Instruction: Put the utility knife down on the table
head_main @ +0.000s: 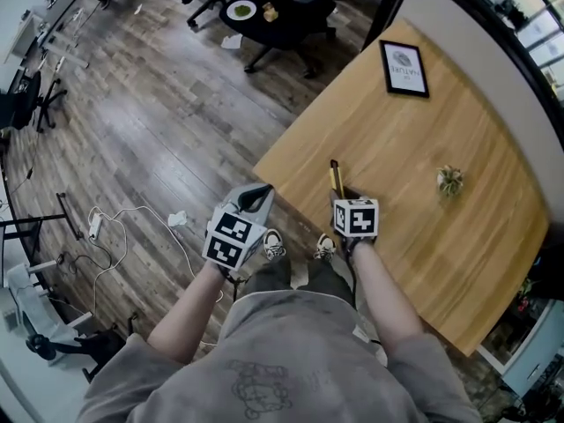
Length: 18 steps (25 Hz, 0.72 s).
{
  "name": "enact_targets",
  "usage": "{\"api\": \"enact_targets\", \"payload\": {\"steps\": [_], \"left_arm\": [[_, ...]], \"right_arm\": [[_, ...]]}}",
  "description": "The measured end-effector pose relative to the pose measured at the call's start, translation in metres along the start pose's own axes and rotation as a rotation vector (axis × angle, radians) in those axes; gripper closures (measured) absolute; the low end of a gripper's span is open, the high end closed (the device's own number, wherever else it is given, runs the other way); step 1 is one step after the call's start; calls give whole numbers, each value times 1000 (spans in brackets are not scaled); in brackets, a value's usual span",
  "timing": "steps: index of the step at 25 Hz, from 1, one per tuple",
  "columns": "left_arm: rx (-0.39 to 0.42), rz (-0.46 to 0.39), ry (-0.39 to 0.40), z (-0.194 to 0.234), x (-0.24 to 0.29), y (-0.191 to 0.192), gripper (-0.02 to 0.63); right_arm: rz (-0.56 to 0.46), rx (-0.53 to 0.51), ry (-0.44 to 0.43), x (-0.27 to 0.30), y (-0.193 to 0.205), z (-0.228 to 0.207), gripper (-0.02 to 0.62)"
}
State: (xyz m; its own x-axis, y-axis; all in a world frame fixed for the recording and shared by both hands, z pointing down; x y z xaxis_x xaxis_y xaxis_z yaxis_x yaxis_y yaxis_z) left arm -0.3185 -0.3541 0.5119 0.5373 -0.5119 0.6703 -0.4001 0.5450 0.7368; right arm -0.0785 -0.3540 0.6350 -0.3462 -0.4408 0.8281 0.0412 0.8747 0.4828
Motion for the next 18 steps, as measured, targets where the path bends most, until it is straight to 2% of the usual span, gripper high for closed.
{"api": "enact_targets", "payload": {"steps": [8,11,14,18], "left_arm": [[-5,-8,-39,0,-15,4,604],[0,-31,-58,3,-25,0,604],[4,-64,-80,8,-36,-11,604],[18,-116,-97,11,-56,-31,604]], "right_arm": [[-30,-26,22,-2,-2,3,469],[-91,-21,7,-22,-15,7,469],[-163,-12,-52,-46,-33,13,471],[-298,-42,-101,-95,-66,27,493]]}}
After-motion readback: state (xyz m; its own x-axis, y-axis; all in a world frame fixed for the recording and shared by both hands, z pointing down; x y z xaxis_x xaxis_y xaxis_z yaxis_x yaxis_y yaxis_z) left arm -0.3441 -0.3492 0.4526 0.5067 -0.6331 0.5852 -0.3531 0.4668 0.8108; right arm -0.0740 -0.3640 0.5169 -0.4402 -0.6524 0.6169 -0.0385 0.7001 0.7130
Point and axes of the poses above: the fingertips, and each gripper's own axes: x forward along the fingers, z to its left, y out of its underside, the point moved 9 cm from there along -x, backward along the fingers, and after that the axes turned 2 degrees about -y, right-handed, at the moved point
